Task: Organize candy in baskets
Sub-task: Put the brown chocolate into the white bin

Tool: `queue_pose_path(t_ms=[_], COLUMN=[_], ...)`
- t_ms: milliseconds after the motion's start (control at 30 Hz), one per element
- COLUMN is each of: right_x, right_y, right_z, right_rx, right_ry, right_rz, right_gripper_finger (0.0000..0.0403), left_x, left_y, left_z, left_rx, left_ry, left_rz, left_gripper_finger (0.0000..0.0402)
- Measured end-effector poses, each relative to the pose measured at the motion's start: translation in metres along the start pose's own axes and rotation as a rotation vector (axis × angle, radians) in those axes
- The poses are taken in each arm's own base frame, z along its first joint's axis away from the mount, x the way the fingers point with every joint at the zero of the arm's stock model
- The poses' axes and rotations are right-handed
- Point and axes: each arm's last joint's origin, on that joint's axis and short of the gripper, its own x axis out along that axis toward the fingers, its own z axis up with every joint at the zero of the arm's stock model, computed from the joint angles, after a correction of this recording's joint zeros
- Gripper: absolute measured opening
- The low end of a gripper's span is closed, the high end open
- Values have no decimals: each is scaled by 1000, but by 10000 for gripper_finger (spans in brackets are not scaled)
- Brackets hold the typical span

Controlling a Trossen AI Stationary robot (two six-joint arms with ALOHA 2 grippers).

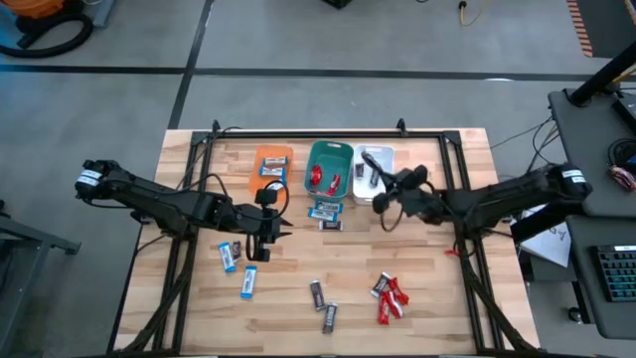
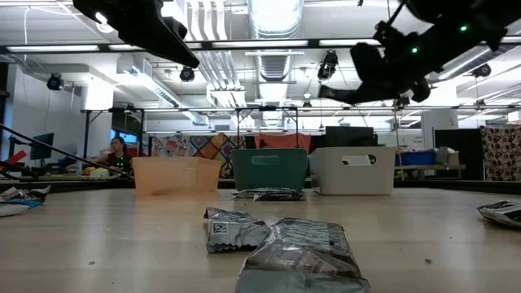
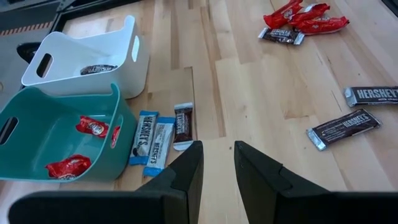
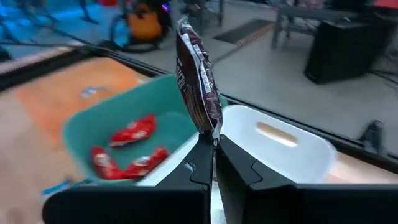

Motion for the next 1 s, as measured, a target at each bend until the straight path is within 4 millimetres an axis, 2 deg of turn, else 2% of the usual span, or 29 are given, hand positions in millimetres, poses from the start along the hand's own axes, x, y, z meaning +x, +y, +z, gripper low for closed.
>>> queue_pose_path(t_ms=[267,433,667,833,1000], right_x=[26,37,51,53,47], right_y=[-16,-17,-10,-8,-4], right_z=[10,13,12,15,29], right_rx=[-6,-13,-40,-52,-99], right_ry=[277,440,491,493,512], right_rz=[-143,-182,-186,-181,-54], right_gripper_finger=[8,9,9,9,9], left_x=[0,0,0,0,0], left_y=[0,0,0,0,0], left_z=[0,0,0,0,-2], left_rx=[-2,-3,-7,-7,-28], left_ry=[-4,-3,-3,-1,11], left_rz=[0,0,0,0,-1], left_gripper_finger=[75,75,75,75,75])
